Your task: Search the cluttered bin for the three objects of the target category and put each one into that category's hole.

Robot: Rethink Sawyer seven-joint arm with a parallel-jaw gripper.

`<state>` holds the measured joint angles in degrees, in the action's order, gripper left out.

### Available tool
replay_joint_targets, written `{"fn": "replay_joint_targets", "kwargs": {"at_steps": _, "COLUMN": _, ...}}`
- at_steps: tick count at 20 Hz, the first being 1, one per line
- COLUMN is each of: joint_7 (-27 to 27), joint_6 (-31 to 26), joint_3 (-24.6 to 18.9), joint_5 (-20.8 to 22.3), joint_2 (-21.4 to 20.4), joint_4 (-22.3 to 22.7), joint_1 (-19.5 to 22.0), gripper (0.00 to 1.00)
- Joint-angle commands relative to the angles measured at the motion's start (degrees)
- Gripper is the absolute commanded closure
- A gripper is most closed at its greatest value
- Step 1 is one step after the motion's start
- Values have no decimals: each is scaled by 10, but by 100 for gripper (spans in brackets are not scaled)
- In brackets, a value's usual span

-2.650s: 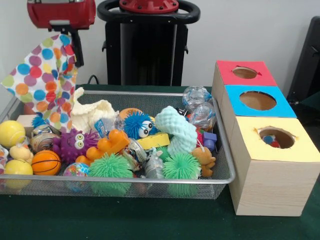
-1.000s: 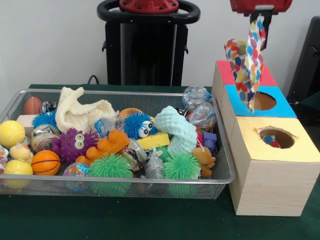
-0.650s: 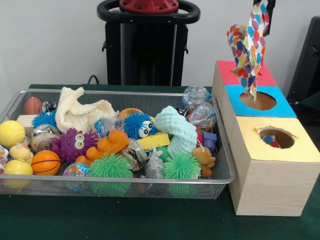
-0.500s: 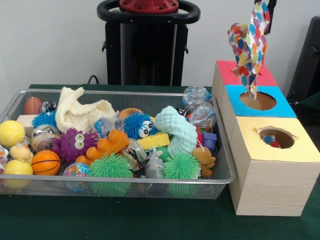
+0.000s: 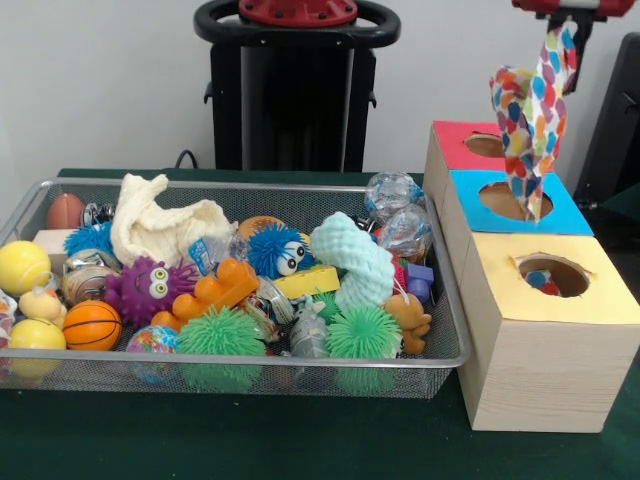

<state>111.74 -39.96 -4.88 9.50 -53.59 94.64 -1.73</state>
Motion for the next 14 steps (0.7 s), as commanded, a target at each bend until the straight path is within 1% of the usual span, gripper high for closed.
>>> {"fn": "replay_joint_targets", "kwargs": {"at_steps": 1, "joint_7": 141, "joint_6": -65, "joint_3": 13, "joint_5": -23, "joint_2": 104, "joint_4": -115, "joint_1": -6, "gripper": 100}}
{"fn": "replay_joint_targets", "kwargs": {"at_steps": 4, "joint_7": 121, "joint_6": -90, "joint_3": -4, "joint_5": -34, "joint_2": 125, "joint_4": -152, "joint_1": -7, "gripper": 100}}
{"fn": "replay_joint_targets", "kwargs": {"at_steps": 7, "joint_7": 102, "joint_6": -107, "joint_3": -10, "joint_5": -37, "joint_2": 154, "joint_4": -198, "joint_1": -8, "gripper": 100}}
{"fn": "replay_joint_targets", "kwargs": {"at_steps": 10, "joint_7": 89, "joint_6": -97, "joint_3": -12, "joint_5": -37, "joint_2": 193, "joint_4": -238, "joint_1": -6, "gripper": 100}}
{"fn": "replay_joint_targets", "kwargs": {"at_steps": 12, "joint_7": 84, "joint_6": -90, "joint_3": -14, "joint_5": -40, "joint_2": 214, "joint_4": -255, "joint_1": -1, "gripper": 100}}
{"fn": "replay_joint_targets", "kwargs": {"at_steps": 14, "joint_7": 69, "joint_6": -85, "joint_3": -20, "joint_5": -40, "joint_2": 234, "joint_4": -277, "joint_1": 9, "gripper": 100}}
